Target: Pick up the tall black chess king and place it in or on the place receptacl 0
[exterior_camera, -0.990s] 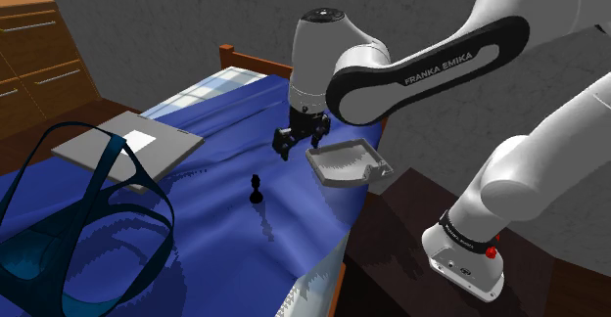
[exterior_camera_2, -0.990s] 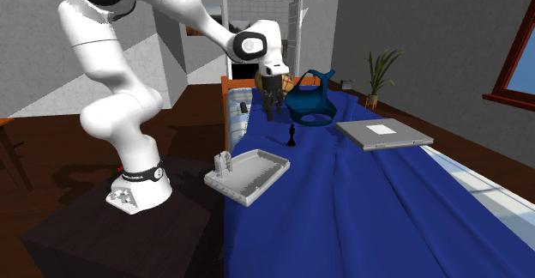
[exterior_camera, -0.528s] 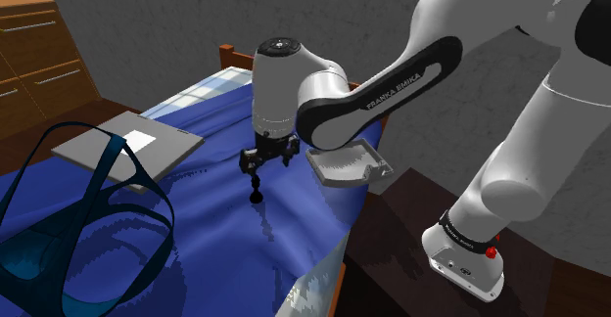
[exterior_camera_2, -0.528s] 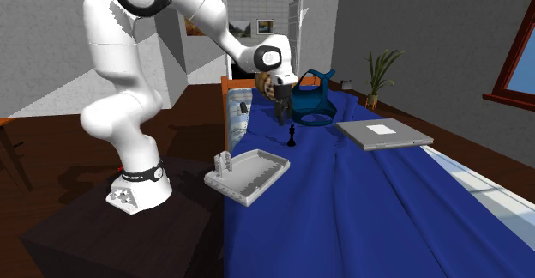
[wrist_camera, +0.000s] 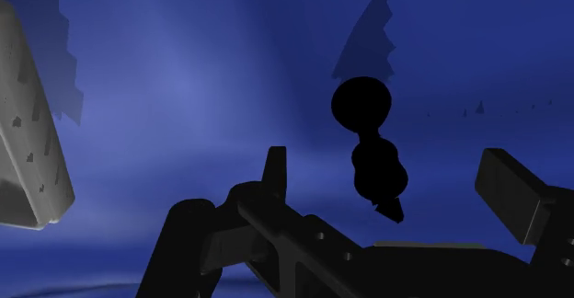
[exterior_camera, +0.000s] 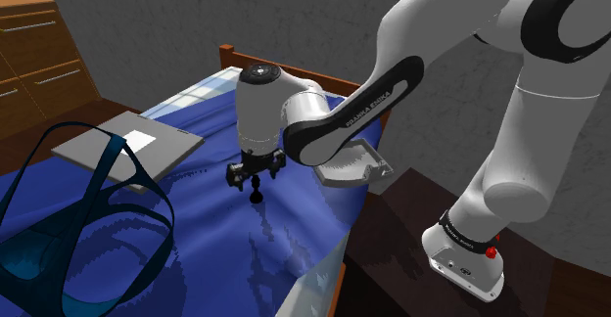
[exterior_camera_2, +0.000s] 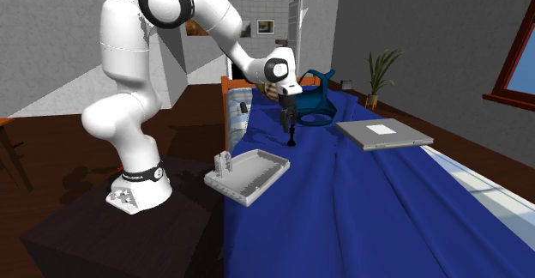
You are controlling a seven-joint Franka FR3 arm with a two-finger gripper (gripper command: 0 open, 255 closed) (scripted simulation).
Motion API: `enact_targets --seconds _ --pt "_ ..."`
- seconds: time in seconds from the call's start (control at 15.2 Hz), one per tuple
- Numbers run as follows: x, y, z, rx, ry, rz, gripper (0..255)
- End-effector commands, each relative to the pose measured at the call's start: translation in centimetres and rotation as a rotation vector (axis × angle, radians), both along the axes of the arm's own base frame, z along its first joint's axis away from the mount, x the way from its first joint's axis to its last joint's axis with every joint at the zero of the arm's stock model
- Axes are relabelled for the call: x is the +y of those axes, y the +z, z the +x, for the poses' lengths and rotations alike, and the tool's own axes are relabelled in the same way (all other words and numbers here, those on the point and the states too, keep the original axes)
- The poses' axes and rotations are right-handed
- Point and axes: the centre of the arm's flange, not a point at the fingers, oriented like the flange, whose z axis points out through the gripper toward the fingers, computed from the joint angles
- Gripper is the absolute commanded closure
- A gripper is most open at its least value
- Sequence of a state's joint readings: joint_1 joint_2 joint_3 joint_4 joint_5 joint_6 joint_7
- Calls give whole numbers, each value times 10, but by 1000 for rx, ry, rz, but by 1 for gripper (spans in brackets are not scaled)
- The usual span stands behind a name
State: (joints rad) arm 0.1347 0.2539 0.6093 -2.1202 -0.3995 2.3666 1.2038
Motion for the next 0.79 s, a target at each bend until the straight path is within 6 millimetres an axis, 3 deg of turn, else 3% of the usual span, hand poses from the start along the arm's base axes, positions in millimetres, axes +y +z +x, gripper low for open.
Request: enact_targets --seconds 0.0,0.53,0.59,0.73 --pt "0 -10 2 0 0 0 0" --pt "0 -13 2 0 0 0 0" --pt "0 -13 2 0 0 0 255" --pt "0 -13 2 0 0 0 255"
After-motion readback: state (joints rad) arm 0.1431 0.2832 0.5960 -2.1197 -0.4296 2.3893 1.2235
